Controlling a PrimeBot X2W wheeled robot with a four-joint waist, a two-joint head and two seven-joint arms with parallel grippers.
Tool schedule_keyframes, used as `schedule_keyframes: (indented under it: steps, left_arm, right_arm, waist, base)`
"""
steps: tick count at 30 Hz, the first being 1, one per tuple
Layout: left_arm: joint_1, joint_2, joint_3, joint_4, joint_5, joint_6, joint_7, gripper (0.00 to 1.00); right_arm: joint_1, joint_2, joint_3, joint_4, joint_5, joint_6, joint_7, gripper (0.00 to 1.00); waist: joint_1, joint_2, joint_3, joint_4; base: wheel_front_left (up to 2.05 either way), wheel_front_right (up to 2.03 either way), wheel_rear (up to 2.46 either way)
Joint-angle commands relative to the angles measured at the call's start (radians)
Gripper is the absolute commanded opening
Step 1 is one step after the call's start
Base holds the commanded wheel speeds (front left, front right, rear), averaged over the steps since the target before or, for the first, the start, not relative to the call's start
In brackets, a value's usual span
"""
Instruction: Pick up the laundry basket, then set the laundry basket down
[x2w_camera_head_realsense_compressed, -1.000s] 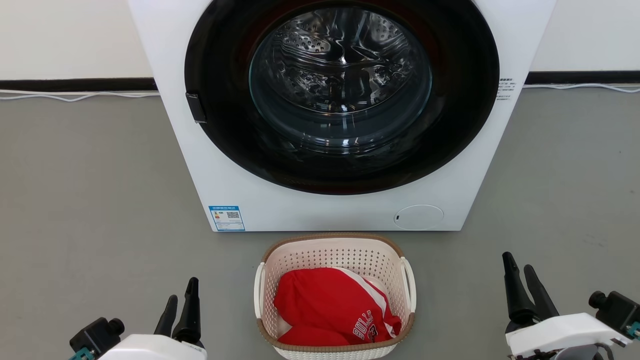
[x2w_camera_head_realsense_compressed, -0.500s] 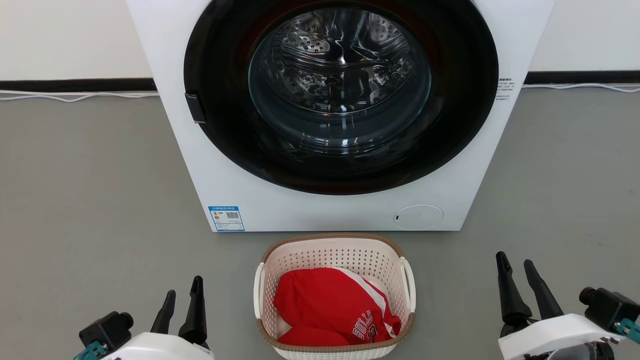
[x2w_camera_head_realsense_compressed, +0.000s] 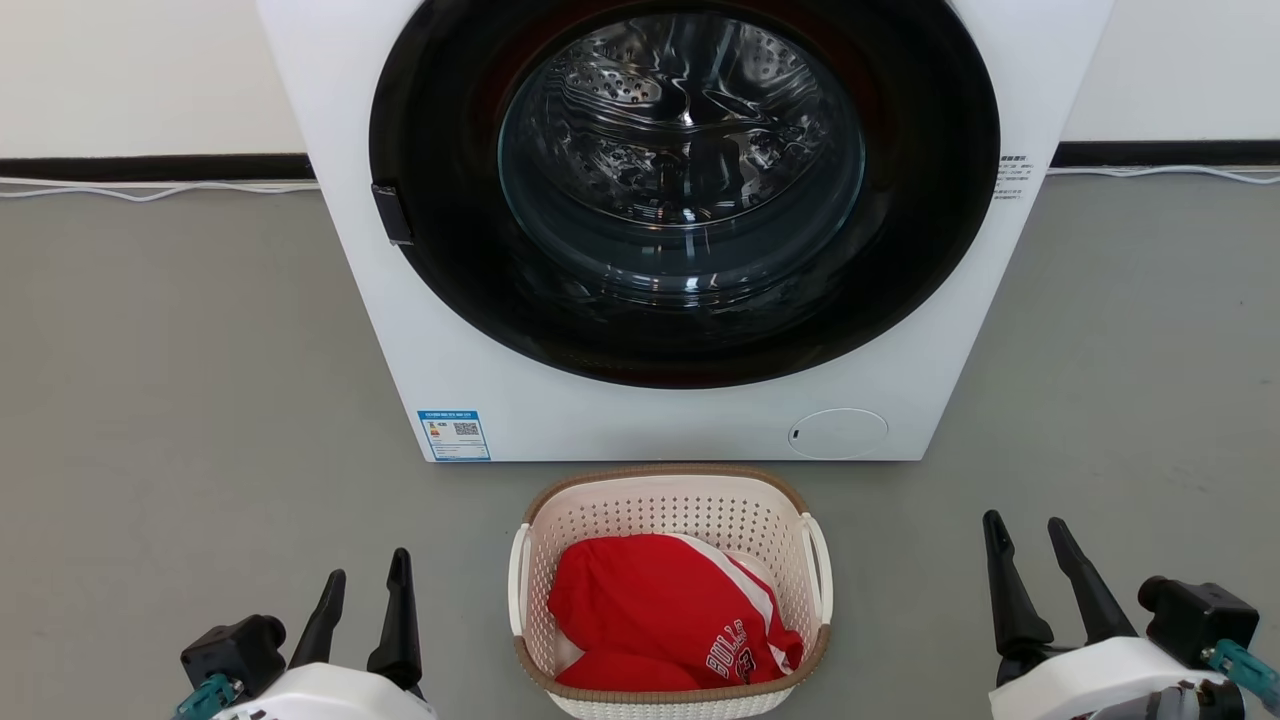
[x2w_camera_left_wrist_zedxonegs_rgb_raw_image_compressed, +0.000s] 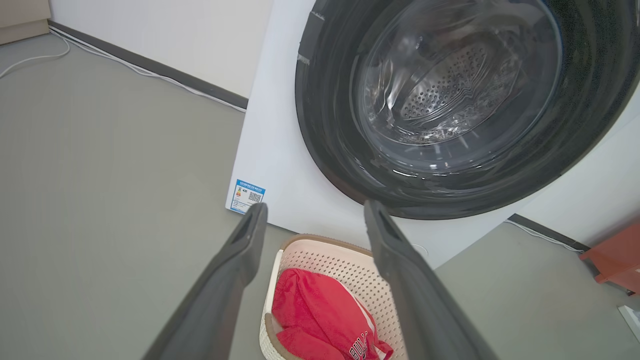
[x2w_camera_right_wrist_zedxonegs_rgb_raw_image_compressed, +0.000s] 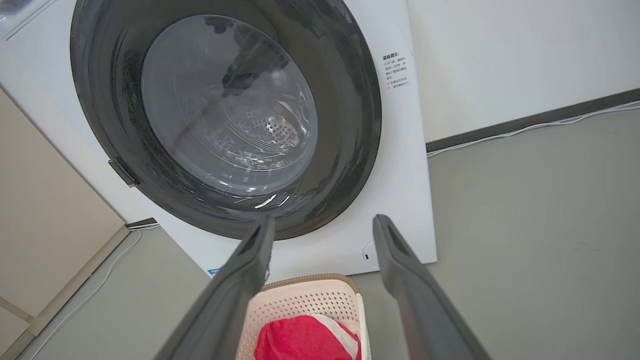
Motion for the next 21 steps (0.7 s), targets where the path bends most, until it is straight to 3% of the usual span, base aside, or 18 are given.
schedule_keyframes:
  steps: [1,21]
  left_arm:
    - [-0.046,0.010,0.014,-0.033,0.042,0.010,-0.018,1.00]
    - [-0.037,0.013,0.007,-0.045,0.303,0.030,-0.083,1.00]
  right_arm:
    - [-0.046,-0.021,0.021,-0.013,-0.044,0.006,-0.022,1.00]
    - [-0.039,-0.025,0.013,0.021,-0.311,0.007,-0.087,1.00]
  waist:
    - [-0.0001,0.0000,0.000,0.000]
    - [-0.0001,0.0000,-0.006,0.003]
  base:
    - [0.00,0.00,0.00]
    - [0.00,0.00,0.00]
